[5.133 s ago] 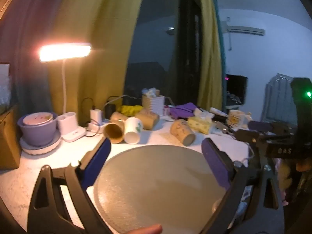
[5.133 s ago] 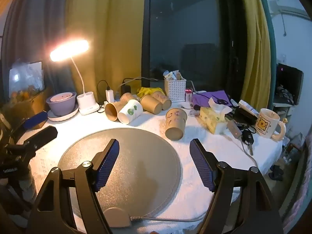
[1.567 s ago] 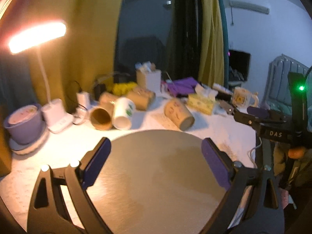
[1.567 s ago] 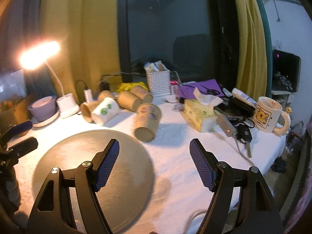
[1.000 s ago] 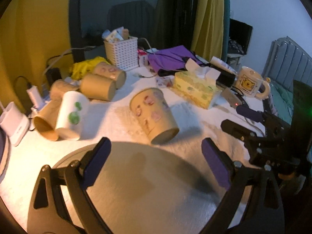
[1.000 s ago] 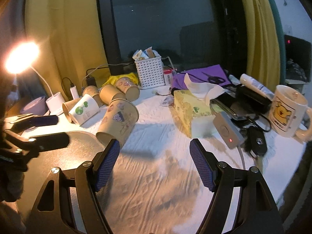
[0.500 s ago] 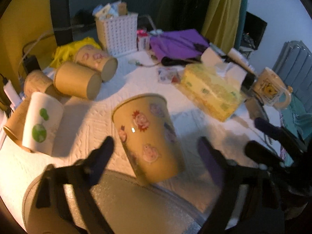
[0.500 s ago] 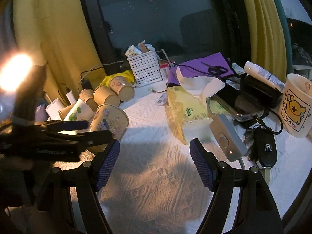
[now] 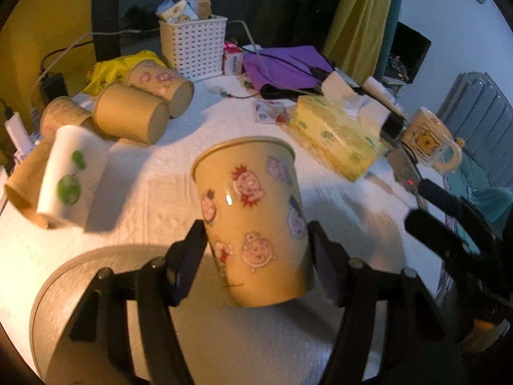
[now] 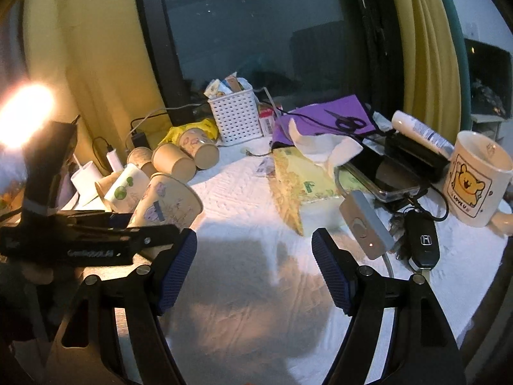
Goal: Flip cup upright
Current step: 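Lift the tan cup with the left tool and rotate it toward the right tool, then grasp the tan cup with the right tool while the left tool releases it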
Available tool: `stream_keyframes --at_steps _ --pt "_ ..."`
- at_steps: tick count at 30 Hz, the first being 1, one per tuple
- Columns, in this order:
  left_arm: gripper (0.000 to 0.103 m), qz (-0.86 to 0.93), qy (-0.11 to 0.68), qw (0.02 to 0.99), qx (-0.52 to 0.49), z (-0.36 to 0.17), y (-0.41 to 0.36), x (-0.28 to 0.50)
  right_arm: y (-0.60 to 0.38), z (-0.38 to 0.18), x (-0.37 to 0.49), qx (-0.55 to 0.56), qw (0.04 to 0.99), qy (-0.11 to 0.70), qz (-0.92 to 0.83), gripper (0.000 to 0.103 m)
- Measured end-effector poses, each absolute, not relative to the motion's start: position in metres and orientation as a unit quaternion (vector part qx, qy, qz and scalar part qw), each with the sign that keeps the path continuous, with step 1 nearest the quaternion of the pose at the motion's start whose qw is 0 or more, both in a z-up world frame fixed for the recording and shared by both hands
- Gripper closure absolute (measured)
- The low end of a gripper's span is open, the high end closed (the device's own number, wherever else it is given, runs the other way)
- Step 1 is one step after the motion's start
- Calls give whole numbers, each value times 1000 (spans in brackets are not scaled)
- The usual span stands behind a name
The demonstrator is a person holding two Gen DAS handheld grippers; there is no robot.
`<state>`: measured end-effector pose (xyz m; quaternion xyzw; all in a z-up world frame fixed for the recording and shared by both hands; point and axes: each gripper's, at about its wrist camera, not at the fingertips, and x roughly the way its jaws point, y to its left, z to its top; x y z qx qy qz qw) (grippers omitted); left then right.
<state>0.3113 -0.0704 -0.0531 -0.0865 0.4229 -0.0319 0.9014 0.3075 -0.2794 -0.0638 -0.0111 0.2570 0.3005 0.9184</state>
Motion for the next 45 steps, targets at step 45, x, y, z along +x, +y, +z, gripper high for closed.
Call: stream_keyframes --at_steps 45 --pt "38 -85 133 987 24 -17 -49 43 -156 -29 150 67 791 349 498 25"
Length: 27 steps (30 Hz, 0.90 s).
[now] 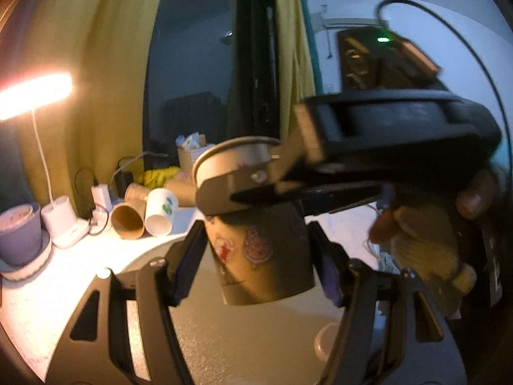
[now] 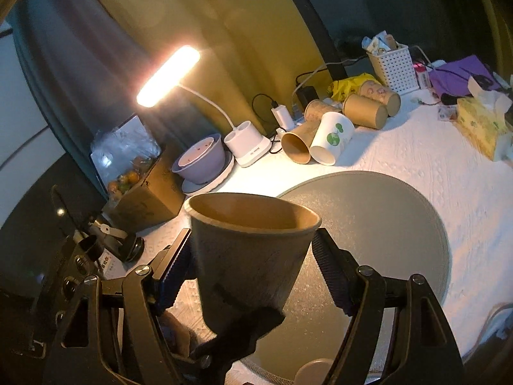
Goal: Flip cup upright
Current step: 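Grasp the tan cup with the right tool while the left tool releases it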
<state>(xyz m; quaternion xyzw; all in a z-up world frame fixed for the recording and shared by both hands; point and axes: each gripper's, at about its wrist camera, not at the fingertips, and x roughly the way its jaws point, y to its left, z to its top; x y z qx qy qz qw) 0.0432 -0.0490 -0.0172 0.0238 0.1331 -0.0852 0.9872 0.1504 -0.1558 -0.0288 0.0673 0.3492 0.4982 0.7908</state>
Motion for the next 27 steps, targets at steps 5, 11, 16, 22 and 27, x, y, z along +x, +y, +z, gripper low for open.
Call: stream_keyframes --at_steps 5,11,16,22,27 --pt "38 -99 124 987 41 -15 -58 36 -159 -28 151 73 784 351 506 25" --pt "38 -96 126 986 47 -17 -62 34 -158 -30 152 82 775 351 519 30" --pt "38 -91 130 986 58 -17 -65 34 -160 -31 155 87 771 356 521 31" --pt "38 -85 130 986 66 -19 -65 35 -163 -31 159 92 775 356 514 32" --pt "26 -87 135 985 66 -20 -61 34 -172 -22 169 81 805 333 485 32"
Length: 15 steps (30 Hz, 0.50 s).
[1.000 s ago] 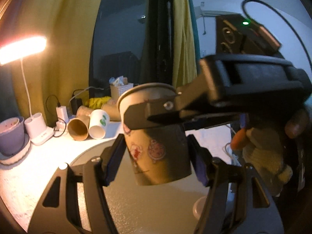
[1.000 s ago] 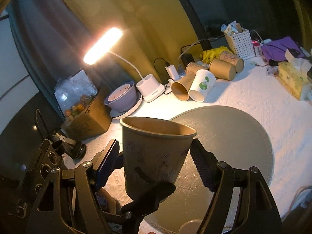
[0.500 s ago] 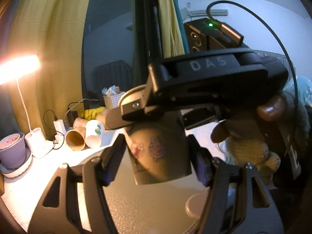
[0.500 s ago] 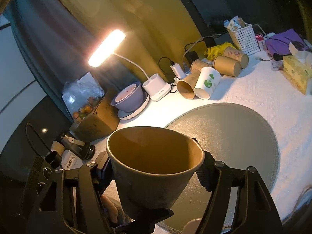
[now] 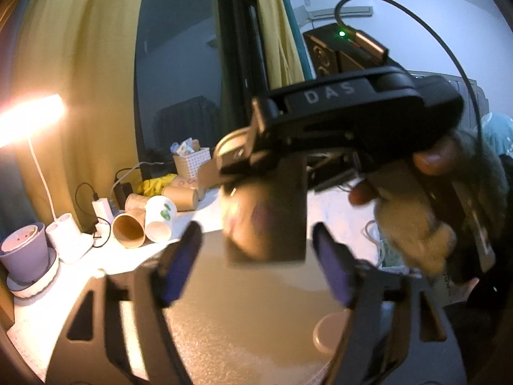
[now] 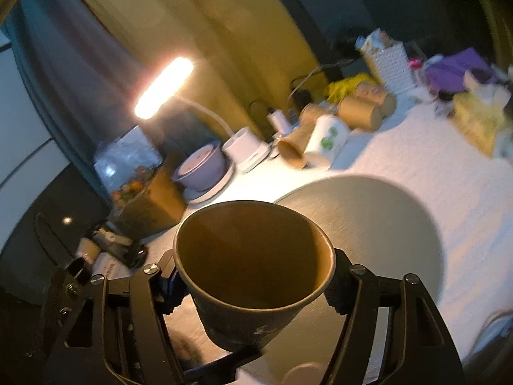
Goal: Flip cup upright
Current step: 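Grasp the tan cup with the right tool while the left tool releases it, then carry the tan cup mouth-up with the right tool and lower it onto the mat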
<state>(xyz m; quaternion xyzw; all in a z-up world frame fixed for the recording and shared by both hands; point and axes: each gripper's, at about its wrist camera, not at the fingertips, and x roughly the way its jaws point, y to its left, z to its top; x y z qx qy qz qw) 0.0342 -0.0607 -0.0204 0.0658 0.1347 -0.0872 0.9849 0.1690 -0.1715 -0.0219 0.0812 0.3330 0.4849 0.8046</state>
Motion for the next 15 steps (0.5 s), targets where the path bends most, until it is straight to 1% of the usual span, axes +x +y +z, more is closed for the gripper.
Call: stream_keyframes --at_steps 5,15 --pt "26 -73 144 986 50 -21 -51 35 -176 -14 183 54 840 298 450 32" --pt "26 -2 154 988 -26 -15 2 45 -160 -25 201 5 862 274 426 32"
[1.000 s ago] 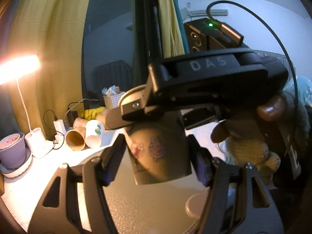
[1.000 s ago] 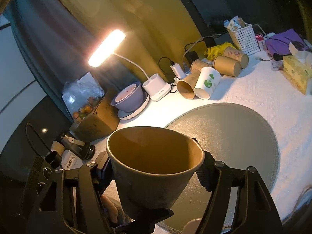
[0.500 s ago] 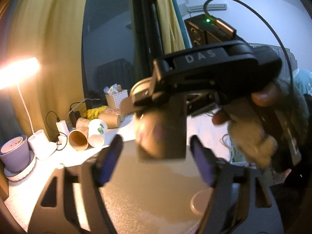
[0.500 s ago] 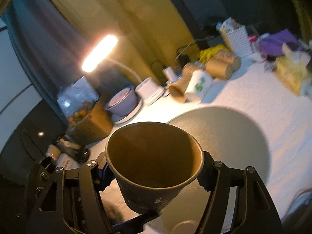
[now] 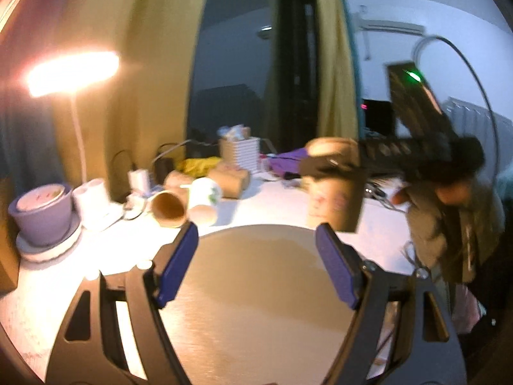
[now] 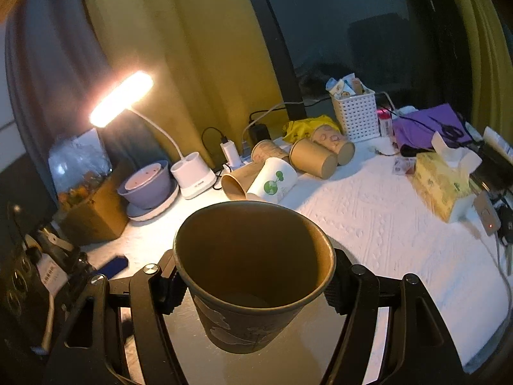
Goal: Flip cup upright
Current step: 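Carry the tan cup mouth-up with the right tool and lower it onto the mat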
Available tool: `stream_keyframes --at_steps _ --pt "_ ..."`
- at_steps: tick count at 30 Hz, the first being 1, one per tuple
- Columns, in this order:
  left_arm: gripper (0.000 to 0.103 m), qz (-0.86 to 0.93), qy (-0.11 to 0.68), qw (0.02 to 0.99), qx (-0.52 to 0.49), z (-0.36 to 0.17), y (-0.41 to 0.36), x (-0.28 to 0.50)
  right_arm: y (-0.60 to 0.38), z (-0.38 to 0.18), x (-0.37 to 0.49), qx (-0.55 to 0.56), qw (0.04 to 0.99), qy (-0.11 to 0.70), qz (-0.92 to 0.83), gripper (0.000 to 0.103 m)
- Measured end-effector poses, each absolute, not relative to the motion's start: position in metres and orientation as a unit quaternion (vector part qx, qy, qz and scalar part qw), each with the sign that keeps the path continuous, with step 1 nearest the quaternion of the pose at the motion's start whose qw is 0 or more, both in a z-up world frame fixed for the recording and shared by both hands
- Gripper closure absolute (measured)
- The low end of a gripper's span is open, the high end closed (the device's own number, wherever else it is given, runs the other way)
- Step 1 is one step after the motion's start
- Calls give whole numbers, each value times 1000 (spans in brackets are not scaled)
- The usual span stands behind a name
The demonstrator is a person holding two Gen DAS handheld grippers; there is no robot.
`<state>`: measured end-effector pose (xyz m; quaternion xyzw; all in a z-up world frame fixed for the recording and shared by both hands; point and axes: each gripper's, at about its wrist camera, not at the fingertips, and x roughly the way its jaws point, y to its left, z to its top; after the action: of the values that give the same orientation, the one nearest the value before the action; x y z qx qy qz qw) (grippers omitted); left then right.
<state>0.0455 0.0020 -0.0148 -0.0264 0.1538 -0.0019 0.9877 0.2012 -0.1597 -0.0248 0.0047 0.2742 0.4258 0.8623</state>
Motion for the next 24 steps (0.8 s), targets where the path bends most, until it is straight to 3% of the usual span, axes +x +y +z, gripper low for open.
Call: stream_keyframes --at_steps 8,17,24 --pt "26 42 200 972 -116 -25 49 60 -120 -49 195 -53 891 225 390 32" --pt "26 69 208 967 -131 -29 61 68 -91 -61 186 -123 901 189 372 32" --pt "26 94 213 964 -132 -31 66 70 -69 -79 192 -161 881 222 385 32"
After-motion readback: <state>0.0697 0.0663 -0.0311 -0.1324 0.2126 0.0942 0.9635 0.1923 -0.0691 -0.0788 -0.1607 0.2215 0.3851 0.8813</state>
